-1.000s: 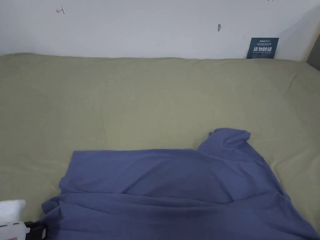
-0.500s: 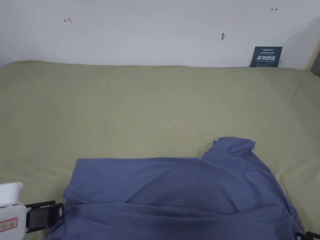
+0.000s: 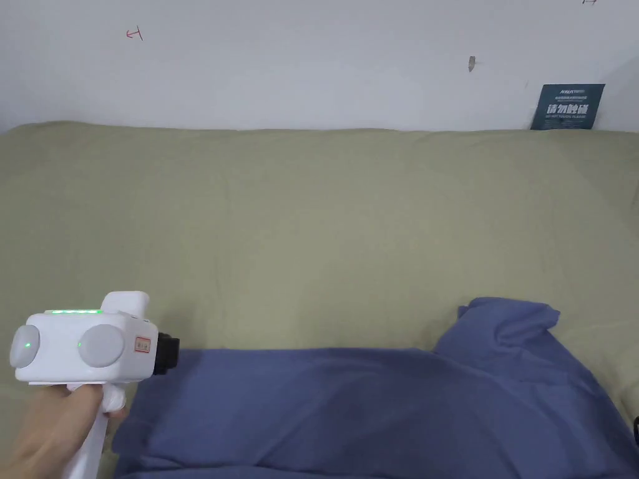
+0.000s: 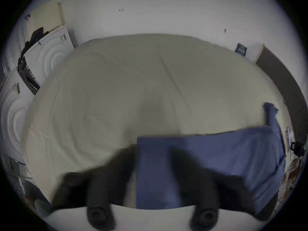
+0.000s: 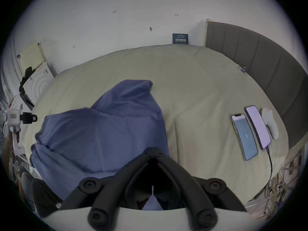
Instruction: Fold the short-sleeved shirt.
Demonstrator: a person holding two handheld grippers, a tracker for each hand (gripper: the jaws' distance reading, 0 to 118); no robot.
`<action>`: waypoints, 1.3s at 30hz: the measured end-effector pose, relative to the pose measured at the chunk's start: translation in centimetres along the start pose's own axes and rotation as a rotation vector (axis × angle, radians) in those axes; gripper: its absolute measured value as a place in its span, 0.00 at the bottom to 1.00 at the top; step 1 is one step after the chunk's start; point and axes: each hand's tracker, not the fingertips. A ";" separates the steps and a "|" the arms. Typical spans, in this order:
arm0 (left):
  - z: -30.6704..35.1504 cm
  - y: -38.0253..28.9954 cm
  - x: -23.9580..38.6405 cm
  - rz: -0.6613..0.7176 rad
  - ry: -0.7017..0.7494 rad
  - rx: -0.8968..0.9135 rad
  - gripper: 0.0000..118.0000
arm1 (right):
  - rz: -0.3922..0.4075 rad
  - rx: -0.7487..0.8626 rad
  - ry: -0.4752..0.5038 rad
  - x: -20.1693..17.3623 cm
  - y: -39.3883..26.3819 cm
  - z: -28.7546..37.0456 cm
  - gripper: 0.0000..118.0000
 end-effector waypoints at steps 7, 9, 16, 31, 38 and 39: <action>-3.9 -0.4 0.8 -0.030 0.089 -0.096 0.97 | 0.023 -0.041 -0.018 0.9 1.6 -3.6 0.00; -3.3 -0.1 0.9 -0.007 0.076 -0.105 0.96 | 0.036 -0.054 -0.027 -1.1 1.7 -2.7 0.00; -0.7 -0.4 1.9 -0.021 -0.064 -0.098 0.02 | 0.047 -0.089 -0.021 -0.2 4.6 -5.2 0.00; -1.4 -0.2 1.5 -0.038 -0.071 -0.084 0.02 | 0.139 -0.204 -0.051 -0.9 8.6 -11.5 0.02; 3.9 -1.5 0.4 -0.005 -0.111 0.036 0.02 | 0.111 -0.084 -0.010 -0.3 7.8 -4.1 0.02; 5.1 -1.8 0.1 -0.010 -0.116 0.049 0.02 | 0.104 -0.063 0.000 0.0 7.6 -2.5 0.02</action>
